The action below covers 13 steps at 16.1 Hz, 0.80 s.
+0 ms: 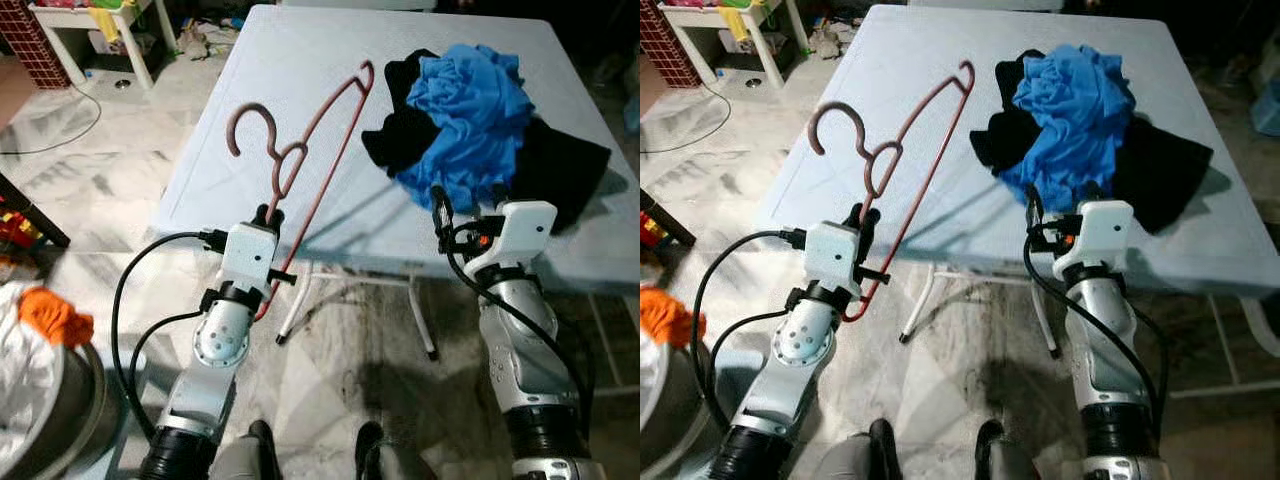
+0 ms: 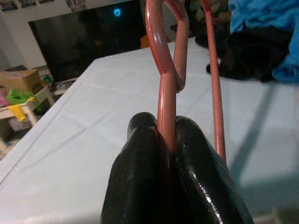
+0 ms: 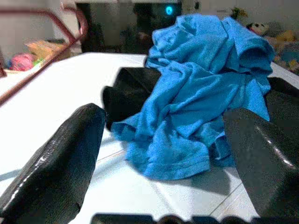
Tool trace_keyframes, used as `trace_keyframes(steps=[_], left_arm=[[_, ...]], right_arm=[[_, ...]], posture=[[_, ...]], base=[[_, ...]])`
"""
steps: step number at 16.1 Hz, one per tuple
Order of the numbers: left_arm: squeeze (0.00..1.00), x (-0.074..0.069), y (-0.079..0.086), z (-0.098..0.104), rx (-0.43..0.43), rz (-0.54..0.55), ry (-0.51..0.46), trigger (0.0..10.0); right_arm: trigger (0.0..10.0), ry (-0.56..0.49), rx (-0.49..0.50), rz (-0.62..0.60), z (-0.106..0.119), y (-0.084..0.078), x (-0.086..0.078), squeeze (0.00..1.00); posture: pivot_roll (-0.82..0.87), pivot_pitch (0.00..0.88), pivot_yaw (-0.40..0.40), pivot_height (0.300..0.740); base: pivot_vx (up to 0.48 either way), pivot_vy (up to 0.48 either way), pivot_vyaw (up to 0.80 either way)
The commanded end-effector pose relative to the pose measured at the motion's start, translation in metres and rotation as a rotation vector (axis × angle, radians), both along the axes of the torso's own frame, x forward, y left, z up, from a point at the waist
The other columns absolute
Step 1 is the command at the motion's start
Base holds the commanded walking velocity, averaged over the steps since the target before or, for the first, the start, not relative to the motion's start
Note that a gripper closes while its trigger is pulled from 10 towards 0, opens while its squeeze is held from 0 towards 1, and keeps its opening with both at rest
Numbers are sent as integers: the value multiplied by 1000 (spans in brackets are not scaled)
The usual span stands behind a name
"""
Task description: Hang hanger
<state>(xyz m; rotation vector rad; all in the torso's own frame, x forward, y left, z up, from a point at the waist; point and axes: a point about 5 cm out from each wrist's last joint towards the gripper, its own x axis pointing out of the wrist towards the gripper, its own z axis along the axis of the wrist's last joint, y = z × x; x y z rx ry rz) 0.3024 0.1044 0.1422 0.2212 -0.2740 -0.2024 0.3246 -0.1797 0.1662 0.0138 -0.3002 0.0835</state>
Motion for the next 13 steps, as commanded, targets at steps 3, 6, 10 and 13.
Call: trace_keyframes(steps=[3,6,10,13], left_arm=[[0,-3,4,-20,28,21,86,10000],[0,-3,4,-20,31,16,84,10000],[0,-3,3,-20,35,8,82,10000],[0,-4,4,-22,39,8,87,10000]], right_arm=[[10000,12,3,-4,-2,-4,1,1000],[10000,15,-12,15,-1,-2,3,1000],[10000,7,-51,28,6,-9,8,1000],[10000,13,-80,40,8,-17,10,1000]], posture=[[-18,178,-7,740],[-18,174,-6,740],[-17,174,-5,740],[-15,181,-7,740]], base=[[-304,0,0],[-296,0,0],[-277,0,0],[-245,0,0]])
